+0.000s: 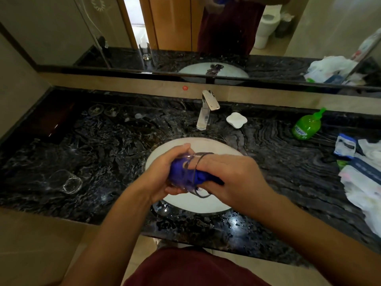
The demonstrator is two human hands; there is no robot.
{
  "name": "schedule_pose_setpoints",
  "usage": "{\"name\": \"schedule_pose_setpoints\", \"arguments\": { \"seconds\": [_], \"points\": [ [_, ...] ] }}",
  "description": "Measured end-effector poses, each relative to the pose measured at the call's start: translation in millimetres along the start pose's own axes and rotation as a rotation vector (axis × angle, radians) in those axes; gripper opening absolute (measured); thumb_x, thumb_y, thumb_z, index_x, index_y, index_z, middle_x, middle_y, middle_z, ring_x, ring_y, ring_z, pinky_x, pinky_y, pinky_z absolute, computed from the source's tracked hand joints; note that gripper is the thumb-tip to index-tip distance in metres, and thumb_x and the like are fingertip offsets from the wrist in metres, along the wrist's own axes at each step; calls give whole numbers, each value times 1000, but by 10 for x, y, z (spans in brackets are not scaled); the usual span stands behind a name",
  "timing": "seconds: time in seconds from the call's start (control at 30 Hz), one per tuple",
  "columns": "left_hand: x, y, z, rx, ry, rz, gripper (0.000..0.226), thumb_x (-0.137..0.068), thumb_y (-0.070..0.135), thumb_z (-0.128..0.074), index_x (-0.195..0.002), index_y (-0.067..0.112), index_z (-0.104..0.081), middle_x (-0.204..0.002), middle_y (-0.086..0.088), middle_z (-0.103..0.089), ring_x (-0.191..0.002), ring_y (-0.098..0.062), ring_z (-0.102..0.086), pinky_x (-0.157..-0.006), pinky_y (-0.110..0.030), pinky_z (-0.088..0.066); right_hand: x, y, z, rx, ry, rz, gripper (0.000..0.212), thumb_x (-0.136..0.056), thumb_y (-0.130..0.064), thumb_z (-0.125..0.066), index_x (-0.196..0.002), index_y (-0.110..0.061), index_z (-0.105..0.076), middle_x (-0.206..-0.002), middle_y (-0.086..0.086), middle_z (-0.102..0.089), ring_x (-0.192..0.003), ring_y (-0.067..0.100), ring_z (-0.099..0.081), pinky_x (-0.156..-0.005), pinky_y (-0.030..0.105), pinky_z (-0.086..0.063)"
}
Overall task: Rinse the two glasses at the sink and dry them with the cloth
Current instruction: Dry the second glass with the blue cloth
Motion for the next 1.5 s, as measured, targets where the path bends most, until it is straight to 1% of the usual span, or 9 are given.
{"name": "schedule_pose_setpoints", "arguments": {
  "seconds": [0.23, 0.33, 0.53, 0.7, 0.9, 1.1, 1.2, 1.37, 1.5],
  "points": [
    [82, 309, -12, -41, 287, -268, 29, -104, 35, -47, -84, 17, -57, -61, 3, -59, -45, -9, -53, -40, -19, -38, -57, 142, -9, -252, 223, -490, 39, -82, -49, -65, -115, -28, -72, -80, -12, -72, -67, 10, -66, -66, 30, -56],
    [175, 488, -59, -217, 324, -534, 24, -104, 29, -49, -88, 13, -60, -74, 1, -64, -63, -12, -60, -51, -28, -48, -79, 141, -36, -512, 276, -681, 8, -89, -36, -69, -92, -30, -72, -63, -4, -65, -47, 10, -55, -46, 23, -47],
    [337, 528, -111, -575, 335, -1077, 23, -98, 31, -44, -107, 22, -63, -89, 4, -68, -72, -8, -62, -63, -22, -48, -18, 220, -180, -1137, 69, -1115, 53, -96, -12, -58, -45, -24, -62, -47, -7, -42, -48, 11, -31, -46, 19, -22],
    [235, 534, 81, -258, 423, -892, 21, -98, 35, -45, -95, 25, -63, -87, 10, -67, -74, -9, -63, -60, -25, -51, -62, 161, 6, -1507, 60, -835, 20, -89, -16, -58, -103, -4, -64, -80, 10, -63, -55, 20, -52, -43, 29, -41],
    [-8, 354, 125, 74, 251, -293, 35, -104, 41, -44, -84, 16, -59, -62, -3, -60, -38, -12, -48, -32, -17, -31, -63, 143, 154, -507, 124, -384, 41, -93, -31, -71, -133, -25, -64, -120, -6, -67, -103, 17, -64, -79, 33, -54],
    [-79, 182, -23, 148, 41, -70, 36, -103, 37, -44, -93, 4, -57, -62, -12, -54, -35, -17, -39, -30, -14, -25, -197, 216, 106, -134, 227, -277, 23, -90, -25, -72, -108, -13, -64, -99, -1, -61, -85, 18, -56, -72, 41, -50],
    [-80, 184, -37, 175, 53, -115, 33, -103, 36, -47, -91, 8, -59, -69, -13, -55, -41, -19, -41, -29, -16, -27, -211, 255, 105, -63, 311, -379, 31, -96, -46, -57, -94, -16, -64, -81, -7, -58, -70, 12, -51, -63, 34, -46],
    [2, 300, 10, -46, 277, -397, 24, -92, 42, -48, -78, 24, -56, -70, 2, -61, -53, -13, -58, -40, -23, -44, -173, 447, -33, -310, 324, -727, 46, -95, -45, -58, -56, -22, -50, -48, -10, -48, -48, 8, -44, -52, 32, -37],
    [103, 317, 53, -85, 376, -505, 20, -89, 37, -48, -84, 22, -59, -70, 8, -63, -59, -7, -60, -47, -24, -46, -136, 546, -171, -624, 112, -1004, 54, -92, -49, -63, -49, -19, -47, -47, -6, -45, -47, 12, -41, -59, 31, -36]
  ]
}}
Point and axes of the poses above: each hand's wrist, its own x-axis away from the middle knuckle, its own z-axis out of the back of the hand, y = z × x, the point moved 6 cm from there along -x, towards the middle knuckle
